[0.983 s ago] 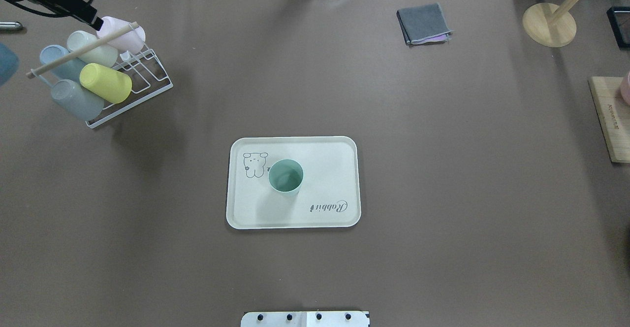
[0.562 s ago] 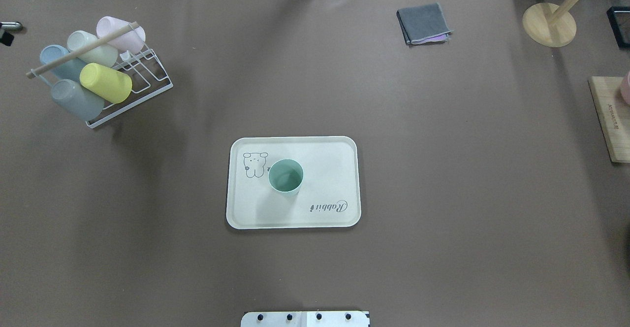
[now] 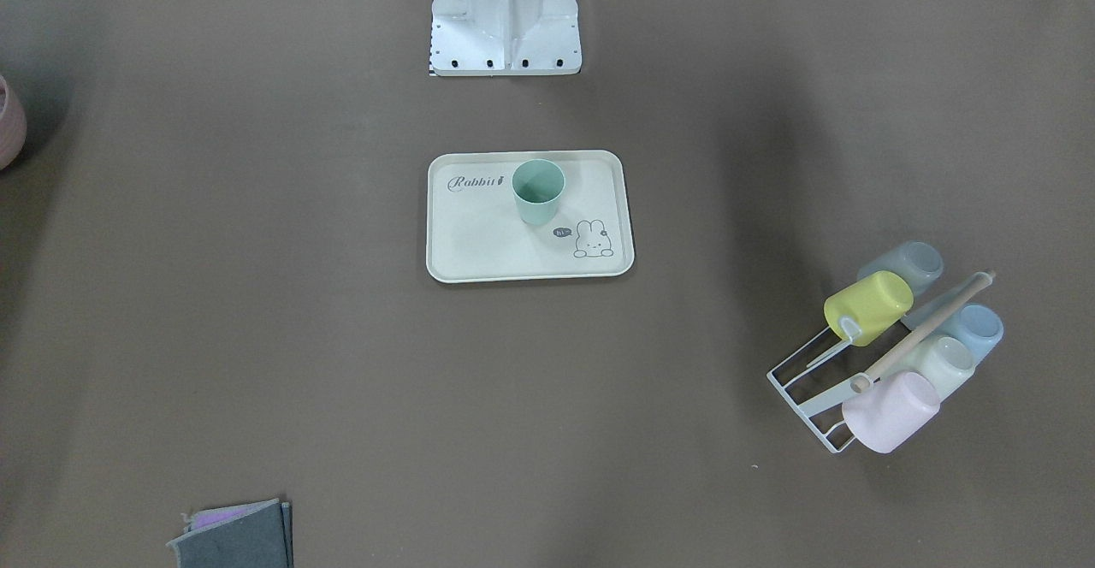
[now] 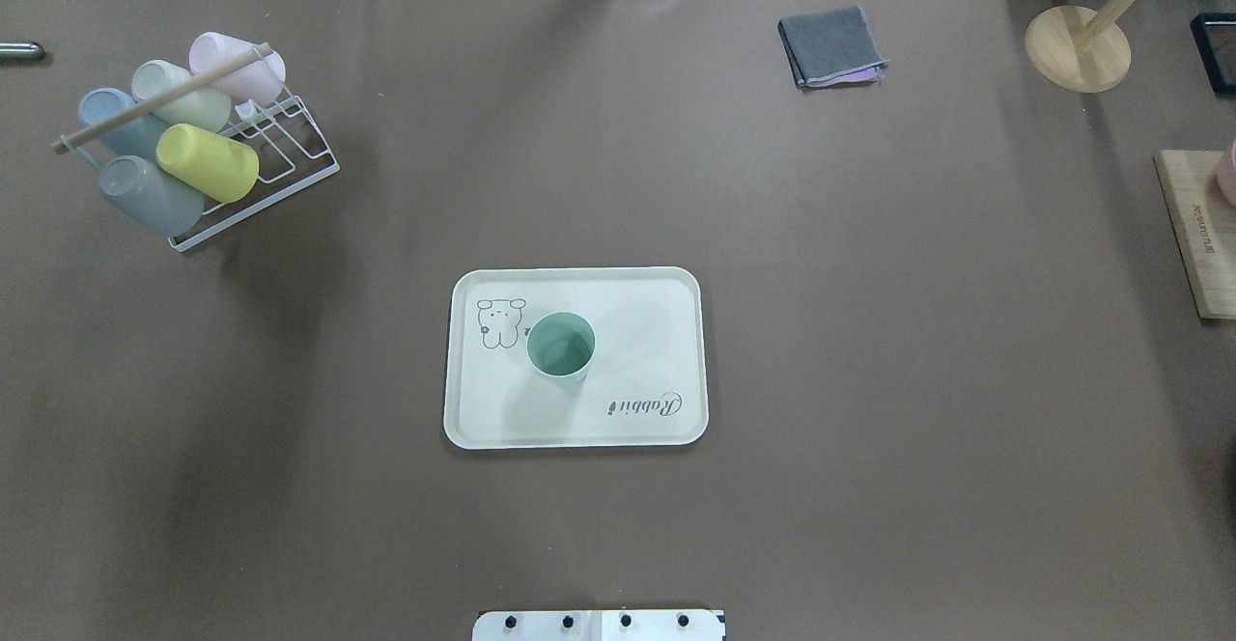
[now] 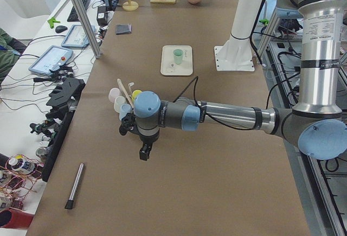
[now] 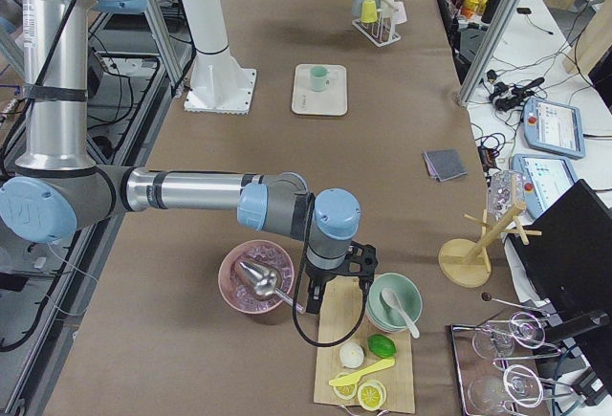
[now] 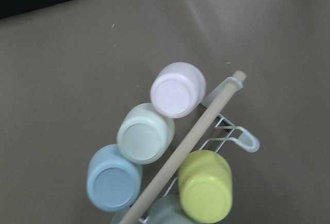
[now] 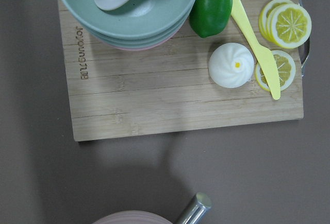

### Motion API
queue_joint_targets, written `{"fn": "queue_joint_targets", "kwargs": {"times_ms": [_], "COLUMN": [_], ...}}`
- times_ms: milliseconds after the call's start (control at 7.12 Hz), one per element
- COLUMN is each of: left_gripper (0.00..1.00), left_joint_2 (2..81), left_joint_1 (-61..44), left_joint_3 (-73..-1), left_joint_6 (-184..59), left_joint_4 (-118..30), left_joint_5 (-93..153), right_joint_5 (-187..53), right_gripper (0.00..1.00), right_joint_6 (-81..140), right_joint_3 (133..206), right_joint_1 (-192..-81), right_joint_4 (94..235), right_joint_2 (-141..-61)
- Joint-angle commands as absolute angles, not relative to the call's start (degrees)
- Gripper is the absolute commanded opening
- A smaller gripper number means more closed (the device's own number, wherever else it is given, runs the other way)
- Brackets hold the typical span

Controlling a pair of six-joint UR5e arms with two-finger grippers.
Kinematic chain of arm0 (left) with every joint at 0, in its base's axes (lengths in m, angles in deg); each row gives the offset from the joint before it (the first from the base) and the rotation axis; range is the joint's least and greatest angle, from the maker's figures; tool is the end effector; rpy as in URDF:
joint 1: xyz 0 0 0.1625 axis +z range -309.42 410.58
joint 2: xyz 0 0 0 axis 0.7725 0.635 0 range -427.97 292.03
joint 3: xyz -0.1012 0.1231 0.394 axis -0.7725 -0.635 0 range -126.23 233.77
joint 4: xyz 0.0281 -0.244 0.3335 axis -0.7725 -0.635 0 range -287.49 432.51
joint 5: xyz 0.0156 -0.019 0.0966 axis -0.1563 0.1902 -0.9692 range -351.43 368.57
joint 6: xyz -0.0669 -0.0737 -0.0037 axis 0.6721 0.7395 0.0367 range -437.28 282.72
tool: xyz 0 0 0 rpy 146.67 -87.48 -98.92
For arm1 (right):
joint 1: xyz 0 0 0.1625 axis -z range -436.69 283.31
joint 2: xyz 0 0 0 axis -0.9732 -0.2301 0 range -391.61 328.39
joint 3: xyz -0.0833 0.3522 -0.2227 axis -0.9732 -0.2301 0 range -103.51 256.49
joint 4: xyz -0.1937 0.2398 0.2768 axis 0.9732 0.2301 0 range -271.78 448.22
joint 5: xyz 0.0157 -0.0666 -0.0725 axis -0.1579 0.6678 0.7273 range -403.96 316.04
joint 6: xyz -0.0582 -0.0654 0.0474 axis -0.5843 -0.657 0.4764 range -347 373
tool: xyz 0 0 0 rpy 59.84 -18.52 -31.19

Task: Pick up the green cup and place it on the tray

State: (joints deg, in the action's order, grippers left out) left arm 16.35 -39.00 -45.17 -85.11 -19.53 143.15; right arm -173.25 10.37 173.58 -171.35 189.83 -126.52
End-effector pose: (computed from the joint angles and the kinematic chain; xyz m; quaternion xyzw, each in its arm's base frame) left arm -0.0601 -0.4558 0.6245 0.0671 0.3753 0.0839 0.9207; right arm 0.1059 -0.4341 0.6633 -0.0560 -0.3393 0.0442 0.9380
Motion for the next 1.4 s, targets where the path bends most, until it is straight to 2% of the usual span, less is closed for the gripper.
{"fn": "queue_joint_targets", "kwargs": {"times_ms": [0,1264], "left_gripper": [0.98,0.98], "left_joint_2": [11.23,13.15], "left_joint_1": [-39.77,-39.86], "left_joint_3": [-47.72,-49.05], "left_joint_6": [-85.46,-84.93], "left_joint_4": [-19.43,-21.01], "left_joint_5": [143.22,143.22], "right_joint_5": [-173.33,-173.34], "right_gripper": [1.00,1.00], "right_joint_6": [10.37,10.37], "right_joint_3": [173.61,173.61], "right_joint_1": [-171.35,-171.35], "right_joint_4": [189.73,189.82], "right_joint_2": [-126.44,-126.53]}}
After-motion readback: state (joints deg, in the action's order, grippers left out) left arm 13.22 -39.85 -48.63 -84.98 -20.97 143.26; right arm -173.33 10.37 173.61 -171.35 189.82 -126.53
